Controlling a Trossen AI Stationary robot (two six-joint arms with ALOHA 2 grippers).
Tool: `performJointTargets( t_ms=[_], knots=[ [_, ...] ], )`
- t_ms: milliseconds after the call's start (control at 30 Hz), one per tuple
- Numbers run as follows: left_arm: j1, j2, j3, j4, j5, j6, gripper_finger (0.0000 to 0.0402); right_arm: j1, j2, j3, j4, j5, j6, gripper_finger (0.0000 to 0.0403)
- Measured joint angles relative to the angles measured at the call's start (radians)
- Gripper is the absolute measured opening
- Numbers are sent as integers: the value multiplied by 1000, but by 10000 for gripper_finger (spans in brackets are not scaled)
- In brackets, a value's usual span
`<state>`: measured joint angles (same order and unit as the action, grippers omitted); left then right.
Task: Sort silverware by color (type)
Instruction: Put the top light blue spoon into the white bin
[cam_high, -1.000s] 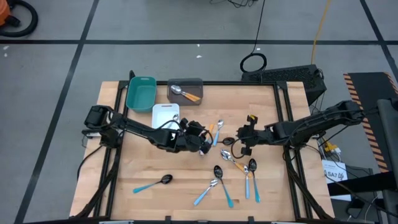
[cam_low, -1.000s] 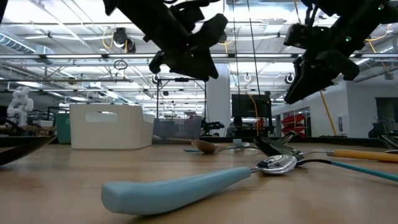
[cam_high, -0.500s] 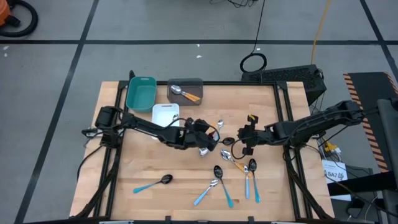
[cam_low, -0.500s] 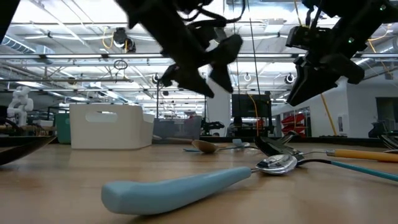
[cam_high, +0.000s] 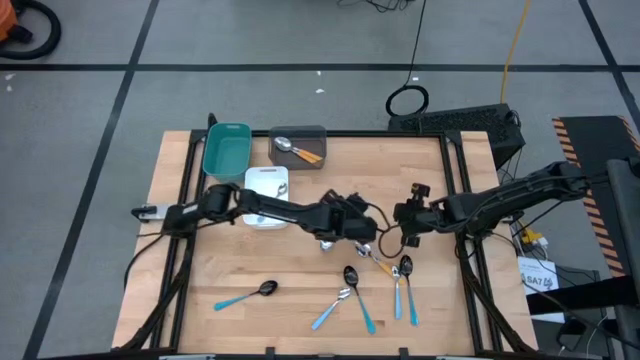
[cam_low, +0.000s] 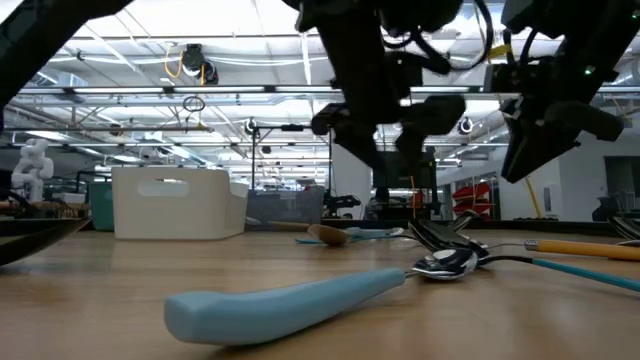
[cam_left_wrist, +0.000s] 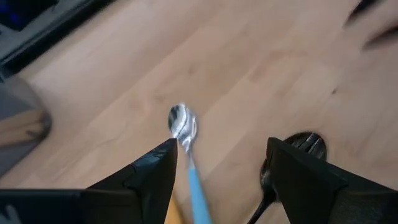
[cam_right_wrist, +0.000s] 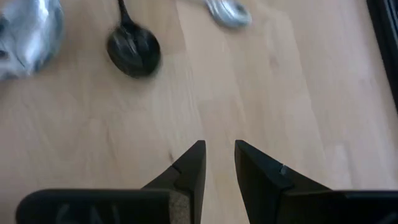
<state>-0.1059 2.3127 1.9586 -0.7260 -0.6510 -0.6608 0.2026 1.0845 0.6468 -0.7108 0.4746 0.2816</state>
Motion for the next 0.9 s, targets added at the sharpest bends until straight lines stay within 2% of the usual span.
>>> performJointTargets(
  t_ms=[100,400,567,700,900],
  knots=[
    [0,42,52,-43,-1,-12,246,20,-26,0,-47,1,42,82],
    [-4,54,46,-188,4,-61,246,98,-107,0,-34,39,55,82],
    [34,55,46,-203,89,-101,246,115,-117,0,-17,53,52,82],
    [50,67,46,-196,112,-99,246,114,-117,0,-15,53,49,82],
    [70,74,46,-178,245,-83,246,114,-117,0,-14,53,48,82]
  ],
)
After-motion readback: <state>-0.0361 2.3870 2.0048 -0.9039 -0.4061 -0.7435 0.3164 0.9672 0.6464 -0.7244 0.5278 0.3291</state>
